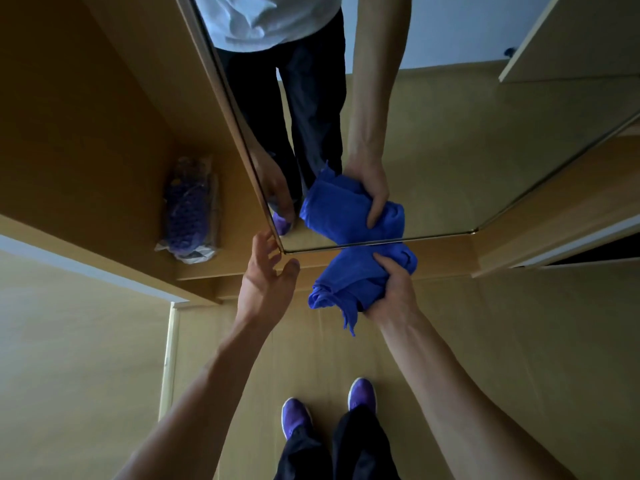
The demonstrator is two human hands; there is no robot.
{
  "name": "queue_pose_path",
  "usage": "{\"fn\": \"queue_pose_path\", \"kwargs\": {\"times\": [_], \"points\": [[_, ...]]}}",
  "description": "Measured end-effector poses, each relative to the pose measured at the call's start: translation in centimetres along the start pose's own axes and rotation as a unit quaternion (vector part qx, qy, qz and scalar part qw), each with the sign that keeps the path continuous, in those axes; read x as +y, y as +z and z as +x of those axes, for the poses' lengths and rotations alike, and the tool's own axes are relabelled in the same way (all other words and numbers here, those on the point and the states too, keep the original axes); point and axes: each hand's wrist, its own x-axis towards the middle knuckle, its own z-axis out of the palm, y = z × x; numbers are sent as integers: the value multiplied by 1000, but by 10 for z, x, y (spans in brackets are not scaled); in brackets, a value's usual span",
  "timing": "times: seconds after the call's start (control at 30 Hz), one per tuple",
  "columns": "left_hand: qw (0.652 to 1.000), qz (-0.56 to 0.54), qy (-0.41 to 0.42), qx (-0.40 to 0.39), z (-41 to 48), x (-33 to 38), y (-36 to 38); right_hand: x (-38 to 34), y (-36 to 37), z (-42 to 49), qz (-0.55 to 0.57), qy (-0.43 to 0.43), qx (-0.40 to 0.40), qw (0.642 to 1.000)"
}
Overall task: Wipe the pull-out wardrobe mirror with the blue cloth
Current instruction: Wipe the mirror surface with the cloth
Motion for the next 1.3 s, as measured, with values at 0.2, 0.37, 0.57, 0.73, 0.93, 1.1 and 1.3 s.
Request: {"fn": "queue_pose_path", "kwargs": {"times": [0.2,0.37,0.57,0.73,0.93,1.1,1.3], "points": [[1000,3,-11,-4,-5,3,4,31,26,1,-5,22,-13,1000],[999,27,-20,-9,-10,5,6,37,38,1,14,47,-3,999],[999,35,-31,13,-11,13,16,-3,8,0,13,4,-16,1000],[996,67,-45,28,-18,14,31,-44,-25,3,26,-26,28,999],[992,72,-96,36,-16,19,48,-64,-40,3,29,-49,47,997],[988,54,-141,27,-17,17,56,-50,-34,6,7,-30,22,999],[987,22,-159,28,-12,13,68,-23,-15,8,-30,-4,-28,999]]}}
